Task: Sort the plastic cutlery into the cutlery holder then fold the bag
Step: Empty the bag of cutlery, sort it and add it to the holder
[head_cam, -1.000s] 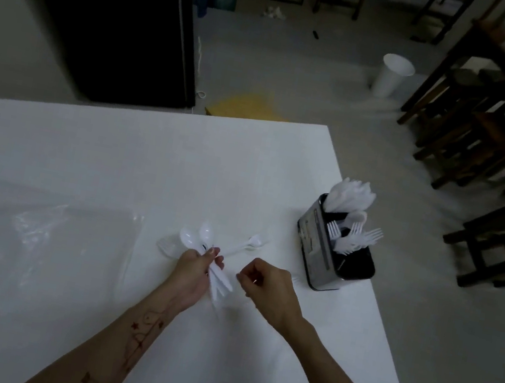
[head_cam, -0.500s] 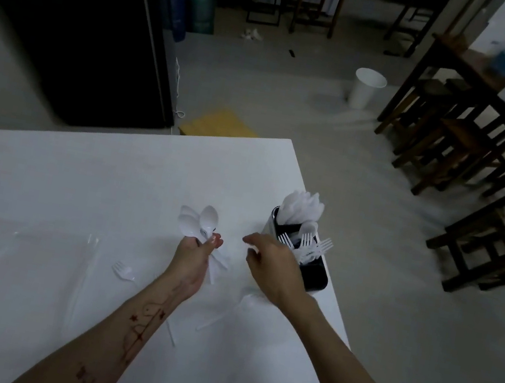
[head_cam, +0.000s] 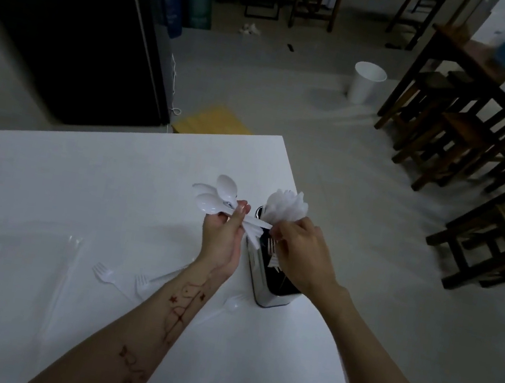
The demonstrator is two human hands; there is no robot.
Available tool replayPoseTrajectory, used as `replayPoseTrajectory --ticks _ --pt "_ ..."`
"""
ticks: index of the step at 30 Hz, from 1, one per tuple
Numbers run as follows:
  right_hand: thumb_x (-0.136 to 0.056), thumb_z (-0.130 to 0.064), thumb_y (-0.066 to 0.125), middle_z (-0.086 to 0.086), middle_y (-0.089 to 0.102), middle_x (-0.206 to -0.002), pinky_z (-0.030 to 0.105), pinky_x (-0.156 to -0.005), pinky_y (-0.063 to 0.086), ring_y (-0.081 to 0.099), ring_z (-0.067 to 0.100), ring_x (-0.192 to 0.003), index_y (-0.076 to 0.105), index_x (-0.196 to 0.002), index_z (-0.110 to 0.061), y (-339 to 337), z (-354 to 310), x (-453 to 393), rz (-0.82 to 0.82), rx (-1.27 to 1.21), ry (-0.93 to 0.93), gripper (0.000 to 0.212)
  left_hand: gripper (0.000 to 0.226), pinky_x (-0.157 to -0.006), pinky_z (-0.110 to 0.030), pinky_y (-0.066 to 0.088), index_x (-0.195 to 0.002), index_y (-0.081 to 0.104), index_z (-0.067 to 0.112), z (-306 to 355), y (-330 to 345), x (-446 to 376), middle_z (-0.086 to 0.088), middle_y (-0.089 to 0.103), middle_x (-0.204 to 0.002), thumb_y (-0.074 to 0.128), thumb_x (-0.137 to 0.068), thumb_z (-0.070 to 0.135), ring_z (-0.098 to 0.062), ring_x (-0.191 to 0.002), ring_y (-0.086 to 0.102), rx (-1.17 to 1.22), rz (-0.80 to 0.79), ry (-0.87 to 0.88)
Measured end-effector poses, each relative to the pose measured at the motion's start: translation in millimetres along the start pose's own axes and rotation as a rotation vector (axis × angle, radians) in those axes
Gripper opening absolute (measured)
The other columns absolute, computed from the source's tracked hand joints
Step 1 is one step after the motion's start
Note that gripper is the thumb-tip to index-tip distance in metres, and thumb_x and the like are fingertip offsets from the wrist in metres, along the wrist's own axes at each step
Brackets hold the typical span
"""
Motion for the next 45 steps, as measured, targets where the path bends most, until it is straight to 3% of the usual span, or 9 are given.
replayPoseTrajectory --ticks 5,11,16,21,27,31,37,42,45 --pt "-0.080 0.003 0.047 -0.007 0.072 -0.088 0.032 -0.074 0.047 0.058 0.019 -0.086 0.053 -0.102 -0.013 1 20 10 0.078 -0.356 0.191 0.028 0.018 -0.093 -0.031 0.050 -0.097 0.060 0.012 -12 8 0 -0.001 0.066 -0.089 0.055 -0.092 -0.004 -0.010 -0.086 0.065 0.068 0.119 0.077" --pt "-0.081 0.008 0.045 -0.014 0.069 -0.089 0.005 -0.071 0.035 0.052 0.007 -0.090 0.052 -0.099 -0.017 3 25 14 0.050 -0.461 0.233 0.032 0.012 -0.086 -0.032 0.050 -0.097 0.063 0.007 -23 6 -5 -0.006 0.068 -0.093 0.060 -0.090 -0.001 -0.015 -0.088 0.067 -0.003 0.147 0.116" --pt "-0.084 0.002 0.050 -0.011 0.067 -0.089 0.017 -0.069 0.042 0.055 0.012 -0.089 0.056 -0.096 -0.019 -5 35 16 0.133 -0.459 0.273 0.024 0.016 -0.072 -0.019 0.053 -0.101 0.066 0.002 -26 12 7 -0.006 0.073 -0.092 0.062 -0.091 0.014 -0.014 -0.089 0.070 -0.397 -0.026 0.169" --pt "-0.091 -0.006 0.052 -0.007 0.067 -0.097 0.038 -0.078 0.054 0.062 0.014 -0.090 0.058 -0.104 -0.019 -14 41 10 0.209 -0.552 0.297 0.018 0.024 -0.080 -0.018 0.052 -0.114 0.061 0.017 -35 25 6 0.003 0.070 -0.104 0.059 -0.092 0.026 -0.008 -0.097 0.067 -0.853 -0.228 0.185" --pt "-0.097 -0.037 0.047 -0.016 0.056 -0.125 0.021 -0.096 0.042 0.052 0.005 -0.112 0.056 -0.129 -0.023 -37 14 5 0.295 -0.594 0.132 0.036 0.017 -0.051 -0.004 0.037 -0.090 0.052 0.020 -32 49 9 0.016 0.052 -0.067 0.046 -0.095 0.005 0.004 -0.057 0.050 -1.293 -0.357 0.313" --pt "-0.101 -0.038 0.043 -0.003 0.061 -0.131 0.022 -0.105 0.036 0.052 0.011 -0.121 0.063 -0.127 -0.020 -22 -9 -6 0.213 -0.381 -0.040 0.038 0.014 -0.069 -0.020 0.045 -0.090 0.059 0.008 -41 48 5 0.004 0.061 -0.081 0.046 -0.093 0.005 -0.001 -0.073 0.053 -1.435 -0.410 0.383" --pt "-0.102 -0.021 0.044 0.007 0.054 -0.141 0.018 -0.116 0.026 0.043 0.018 -0.137 0.061 -0.130 -0.007 5 -4 2 0.197 -0.280 -0.061 0.036 0.017 -0.073 -0.001 0.039 -0.102 0.052 0.020 -24 44 27 0.014 0.052 -0.087 0.050 -0.094 0.005 0.006 -0.082 0.054 -1.318 -0.392 0.456" --pt "-0.104 -0.020 0.036 0.009 0.044 -0.149 0.033 -0.119 0.026 0.032 0.016 -0.144 0.051 -0.139 -0.005 8 -9 4 0.176 -0.252 -0.094 0.041 0.034 -0.094 -0.011 0.043 -0.128 0.055 0.015 -22 27 32 0.009 0.058 -0.117 0.050 -0.096 0.006 0.000 -0.106 0.055 -1.283 -0.416 0.473" --pt "-0.102 -0.015 0.038 0.011 0.045 -0.148 0.041 -0.117 0.029 0.036 0.021 -0.142 0.052 -0.136 -0.003 -4 -21 5 0.266 -0.219 -0.119 0.039 0.042 -0.098 -0.004 0.035 -0.138 0.048 0.020 -13 10 38 0.015 0.054 -0.126 0.048 -0.097 0.008 0.004 -0.115 0.050 -1.277 -0.373 0.462"
Point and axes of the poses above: each hand's wrist, its own x-axis away from the middle knuckle, its own y-axis out of the palm, z = x × y, the point moved 10 cm from there along -x, towards the middle knuckle
